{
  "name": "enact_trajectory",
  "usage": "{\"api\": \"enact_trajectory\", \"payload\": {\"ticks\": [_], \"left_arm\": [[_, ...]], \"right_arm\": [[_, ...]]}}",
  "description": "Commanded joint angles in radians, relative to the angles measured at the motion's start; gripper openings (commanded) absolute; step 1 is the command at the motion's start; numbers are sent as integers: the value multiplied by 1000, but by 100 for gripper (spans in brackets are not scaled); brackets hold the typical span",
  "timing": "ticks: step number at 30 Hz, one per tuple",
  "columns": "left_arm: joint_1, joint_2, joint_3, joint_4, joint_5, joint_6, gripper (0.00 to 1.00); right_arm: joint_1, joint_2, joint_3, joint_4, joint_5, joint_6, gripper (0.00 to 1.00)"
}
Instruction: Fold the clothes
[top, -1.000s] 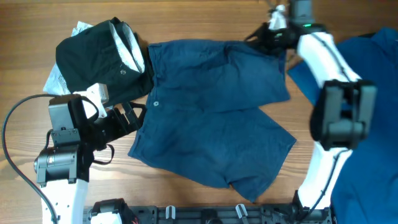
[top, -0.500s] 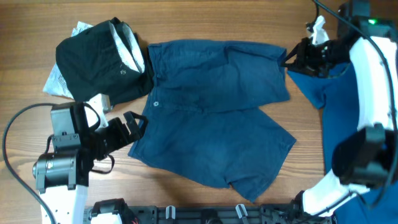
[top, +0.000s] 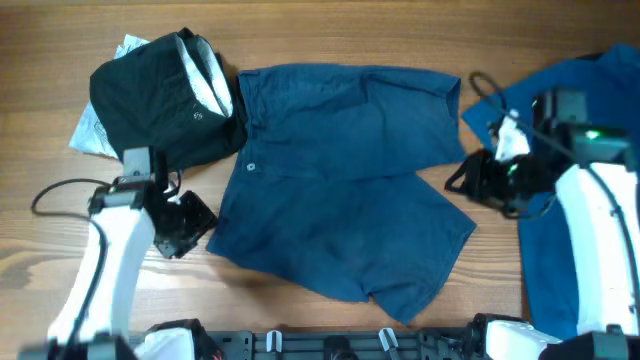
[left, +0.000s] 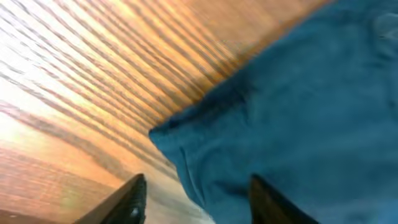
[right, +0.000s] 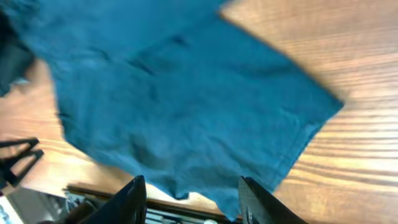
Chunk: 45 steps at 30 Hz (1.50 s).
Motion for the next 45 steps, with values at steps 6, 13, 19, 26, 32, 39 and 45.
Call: {"api": "enact_trajectory", "payload": {"ticks": [6, 13, 19, 26, 32, 39, 45], "left_arm": [[2, 378, -19, 68, 45, 18, 45], [2, 445, -19, 102, 71, 18, 13], [2, 425, -15, 172, 185, 59, 9], [2, 371, 9, 211, 246, 85, 10], [2, 325, 9, 229, 246, 95, 11], [2, 287, 9, 222, 246, 97, 12], [2, 275, 10, 224, 246, 101, 13]], "right_arm": [[6, -1, -325, 89, -27, 16, 49], [6, -1, -430, 112, -40, 66, 54], [8, -1, -534, 197, -35, 177, 54], [67, -1, -650, 273, -27, 270, 52], [174, 0, -719, 352, -11, 356, 41], [188, -1, -718, 562, -117, 443, 5], [173, -1, -686, 604, 6, 438, 4]]}}
